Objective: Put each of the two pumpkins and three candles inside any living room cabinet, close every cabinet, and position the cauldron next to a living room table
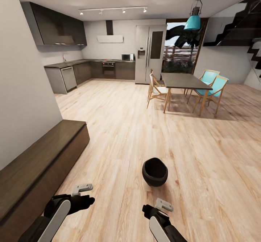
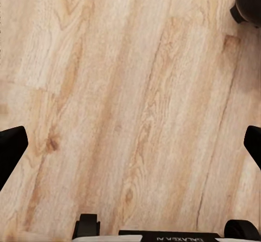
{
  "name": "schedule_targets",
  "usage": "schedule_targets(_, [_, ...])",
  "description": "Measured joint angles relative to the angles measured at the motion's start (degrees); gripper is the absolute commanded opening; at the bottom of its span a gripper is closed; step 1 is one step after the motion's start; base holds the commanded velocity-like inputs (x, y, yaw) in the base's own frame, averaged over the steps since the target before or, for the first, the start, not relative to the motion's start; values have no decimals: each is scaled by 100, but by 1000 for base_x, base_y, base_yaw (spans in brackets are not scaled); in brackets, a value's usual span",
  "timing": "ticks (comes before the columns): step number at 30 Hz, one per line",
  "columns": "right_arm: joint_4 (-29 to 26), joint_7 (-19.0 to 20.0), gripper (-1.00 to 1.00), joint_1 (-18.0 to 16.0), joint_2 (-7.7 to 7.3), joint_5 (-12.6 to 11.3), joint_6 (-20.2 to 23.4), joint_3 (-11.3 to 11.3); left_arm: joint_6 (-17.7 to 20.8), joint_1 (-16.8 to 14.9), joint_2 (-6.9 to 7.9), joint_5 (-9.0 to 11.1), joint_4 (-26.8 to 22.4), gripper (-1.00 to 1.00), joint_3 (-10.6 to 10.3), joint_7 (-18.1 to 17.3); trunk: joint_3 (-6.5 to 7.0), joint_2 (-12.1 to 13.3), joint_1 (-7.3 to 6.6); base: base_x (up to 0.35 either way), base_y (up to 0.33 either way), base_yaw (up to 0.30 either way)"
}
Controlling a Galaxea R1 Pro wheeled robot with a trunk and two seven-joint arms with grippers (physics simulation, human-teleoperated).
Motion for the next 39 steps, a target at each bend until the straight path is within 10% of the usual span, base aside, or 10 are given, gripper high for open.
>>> schedule_targets(21, [27, -88, 100, 0, 11, 34, 9, 56, -386, -50, -15, -9, 970, 100, 28, 1, 377, 843, -462, 0, 0, 0])
schedule_targets(39, [31, -122, 100, 1, 8, 10, 8, 21, -547, -54, -23, -51, 998, 100, -2, 1, 376, 844, -465, 74, 0, -179])
